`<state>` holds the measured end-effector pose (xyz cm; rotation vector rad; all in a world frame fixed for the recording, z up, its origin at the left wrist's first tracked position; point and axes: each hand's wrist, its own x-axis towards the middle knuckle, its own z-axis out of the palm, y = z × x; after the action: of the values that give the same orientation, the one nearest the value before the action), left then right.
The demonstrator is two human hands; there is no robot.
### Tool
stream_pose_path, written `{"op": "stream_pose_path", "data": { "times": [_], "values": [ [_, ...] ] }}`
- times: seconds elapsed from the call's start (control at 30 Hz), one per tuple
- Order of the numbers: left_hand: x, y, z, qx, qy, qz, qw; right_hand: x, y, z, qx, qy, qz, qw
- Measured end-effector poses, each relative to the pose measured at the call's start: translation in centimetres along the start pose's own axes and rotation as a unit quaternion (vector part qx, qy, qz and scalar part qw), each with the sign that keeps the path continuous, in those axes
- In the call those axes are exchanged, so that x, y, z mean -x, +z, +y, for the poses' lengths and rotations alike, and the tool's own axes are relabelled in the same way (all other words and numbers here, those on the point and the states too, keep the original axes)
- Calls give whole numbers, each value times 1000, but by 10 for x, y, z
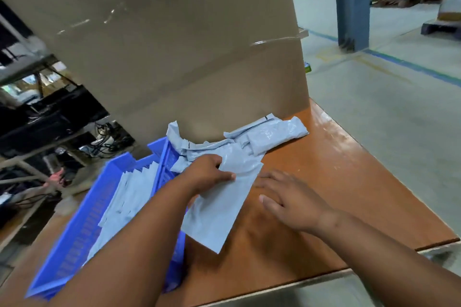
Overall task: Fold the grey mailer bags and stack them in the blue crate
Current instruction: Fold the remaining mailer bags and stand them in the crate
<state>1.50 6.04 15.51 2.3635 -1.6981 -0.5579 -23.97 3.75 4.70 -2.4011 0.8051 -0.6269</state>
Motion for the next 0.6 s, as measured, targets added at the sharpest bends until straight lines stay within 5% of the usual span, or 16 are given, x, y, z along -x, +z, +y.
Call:
{"op": "stream_pose_path", "data": {
  "times": [0.33, 0.6],
  "values": [
    [79, -186, -152, -30, -128, 144, 981, -148, 54, -182, -36, -205, -22, 978],
    [104, -171, -288, 34, -238, 162, 957, -224, 116, -289, 96, -223, -159, 957]
  ]
}}
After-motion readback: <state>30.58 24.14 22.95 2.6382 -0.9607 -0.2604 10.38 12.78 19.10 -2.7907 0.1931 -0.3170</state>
